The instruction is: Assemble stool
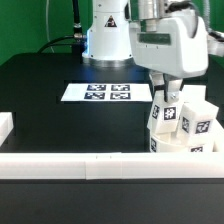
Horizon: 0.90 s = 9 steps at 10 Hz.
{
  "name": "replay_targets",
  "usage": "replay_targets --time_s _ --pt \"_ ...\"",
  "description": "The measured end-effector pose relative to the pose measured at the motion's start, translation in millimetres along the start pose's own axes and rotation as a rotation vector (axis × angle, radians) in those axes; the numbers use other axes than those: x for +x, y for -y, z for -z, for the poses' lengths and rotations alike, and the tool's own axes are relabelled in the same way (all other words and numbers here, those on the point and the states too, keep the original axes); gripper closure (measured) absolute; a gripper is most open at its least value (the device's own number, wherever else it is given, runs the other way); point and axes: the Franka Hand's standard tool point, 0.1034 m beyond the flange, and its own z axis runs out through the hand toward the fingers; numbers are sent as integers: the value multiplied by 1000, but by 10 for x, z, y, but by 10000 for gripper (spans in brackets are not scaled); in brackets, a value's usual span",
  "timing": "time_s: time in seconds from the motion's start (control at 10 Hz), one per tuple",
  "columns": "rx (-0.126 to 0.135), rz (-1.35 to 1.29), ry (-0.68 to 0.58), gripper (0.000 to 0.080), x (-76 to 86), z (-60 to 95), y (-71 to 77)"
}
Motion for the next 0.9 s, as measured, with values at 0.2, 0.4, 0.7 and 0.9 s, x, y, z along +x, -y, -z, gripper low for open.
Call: replay_targets --time_s 0.2,0.4,0.7,0.9 --pt "3 -109 7 464 -4 1 2" --pt "4 -222 9 464 -8 0 2" --pt "40 -510 43 464 44 2 -12" --pt "63 -737 77 464 61 2 -10"
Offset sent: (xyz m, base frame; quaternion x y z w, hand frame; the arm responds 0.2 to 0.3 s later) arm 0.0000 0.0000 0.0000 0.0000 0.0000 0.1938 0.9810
